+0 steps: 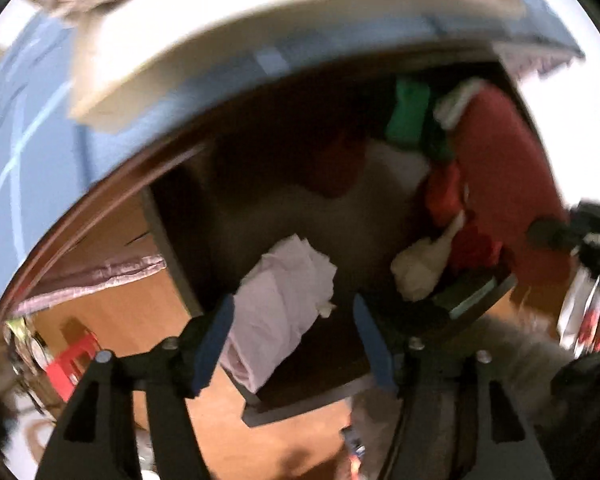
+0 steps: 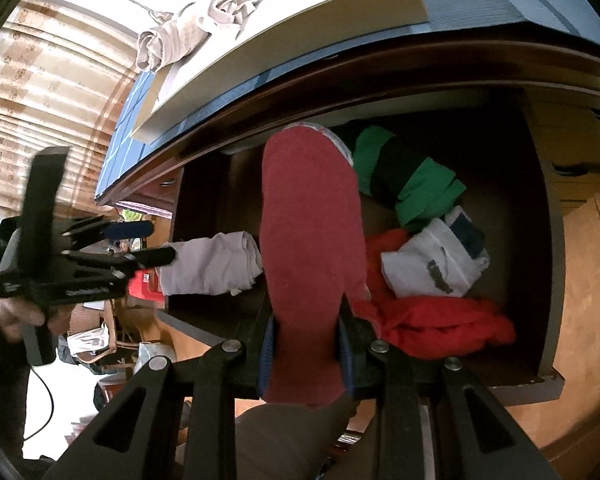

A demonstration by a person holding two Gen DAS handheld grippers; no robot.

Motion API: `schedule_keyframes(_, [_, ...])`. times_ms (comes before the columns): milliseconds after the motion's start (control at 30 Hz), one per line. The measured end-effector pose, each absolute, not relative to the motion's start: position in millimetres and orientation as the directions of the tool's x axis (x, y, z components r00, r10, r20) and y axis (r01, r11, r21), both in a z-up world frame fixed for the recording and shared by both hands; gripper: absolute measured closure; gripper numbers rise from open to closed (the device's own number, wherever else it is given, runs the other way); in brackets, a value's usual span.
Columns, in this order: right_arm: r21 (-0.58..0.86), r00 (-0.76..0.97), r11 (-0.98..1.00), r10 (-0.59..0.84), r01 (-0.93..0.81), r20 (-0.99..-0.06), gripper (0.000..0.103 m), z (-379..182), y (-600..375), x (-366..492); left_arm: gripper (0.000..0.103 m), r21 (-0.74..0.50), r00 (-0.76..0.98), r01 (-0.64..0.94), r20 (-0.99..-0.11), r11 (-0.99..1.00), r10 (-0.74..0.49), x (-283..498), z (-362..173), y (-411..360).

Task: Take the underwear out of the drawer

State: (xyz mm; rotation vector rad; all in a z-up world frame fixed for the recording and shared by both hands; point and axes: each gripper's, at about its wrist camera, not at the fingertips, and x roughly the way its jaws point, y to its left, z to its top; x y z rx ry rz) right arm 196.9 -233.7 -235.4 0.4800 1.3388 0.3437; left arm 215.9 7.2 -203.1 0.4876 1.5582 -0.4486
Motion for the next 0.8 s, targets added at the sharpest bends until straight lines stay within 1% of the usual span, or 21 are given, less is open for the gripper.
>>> schedule_keyframes(167, [0.521, 0.21, 0.851, 0.5, 0.059, -0.84, 0.074, -236, -235, 197, 0.04, 0.041, -0.105, 0.605, -0.986, 0.795, 0.131, 222, -247, 3])
schedule_keyframes(233, [0.522, 0.215, 0.85, 0.497, 0.074, -0.841, 0.074, -237, -237, 195, 0.04, 0.021, -0.138, 0.654, -0.979, 0.756, 0.147, 215, -256, -4])
schedule_keyframes(333, [0.524, 0.22, 0.845, 0.494, 0.107, -0.841, 0.074, -240, -242, 193, 0.04, 0.041, -0.143, 0.713, -0.969, 0.7, 0.202, 207, -267, -11])
schedule_keyframes(433, [0.525, 0.227, 0.842, 0.49, 0.127, -0.841, 0.074, -241, -243, 193, 0.04, 0.072, -0.157, 0.747, -0.947, 0.661, 0.28, 205, -285, -14])
schedule_keyframes(600, [0.522, 0.238, 0.841, 0.484, 0.138, -0.842, 0.074, -239, -243, 193, 0.04, 0.086, -0.181, 0.787, -0.914, 0.611, 0.362, 198, -309, -16])
schedule_keyframes(633, [0.521, 0.239, 0.842, 0.483, 0.14, -0.843, 0.074, -239, -243, 193, 0.044, 0.084, -0.187, 0.791, -0.91, 0.607, 0.37, 196, -313, -16])
schedule_keyframes(700, [0.521, 0.239, 0.841, 0.481, 0.146, -0.844, 0.074, -239, -242, 192, 0.058, 0.087, -0.201, 0.782, -0.902, 0.617, 0.383, 193, -321, -14])
schedule_keyframes(733, [0.519, 0.24, 0.842, 0.479, 0.147, -0.844, 0.074, -239, -242, 191, 0.073, 0.089, -0.216, 0.764, -0.899, 0.64, 0.382, 193, -325, -10])
schedule_keyframes(767, [0.517, 0.242, 0.843, 0.476, 0.15, -0.846, 0.074, -239, -242, 191, 0.082, 0.086, -0.226, 0.748, -0.899, 0.658, 0.375, 193, -327, -7])
schedule_keyframes(800, [0.516, 0.243, 0.843, 0.474, 0.152, -0.846, 0.074, -239, -242, 192, 0.084, 0.082, -0.233, 0.733, -0.903, 0.675, 0.362, 193, -328, -4])
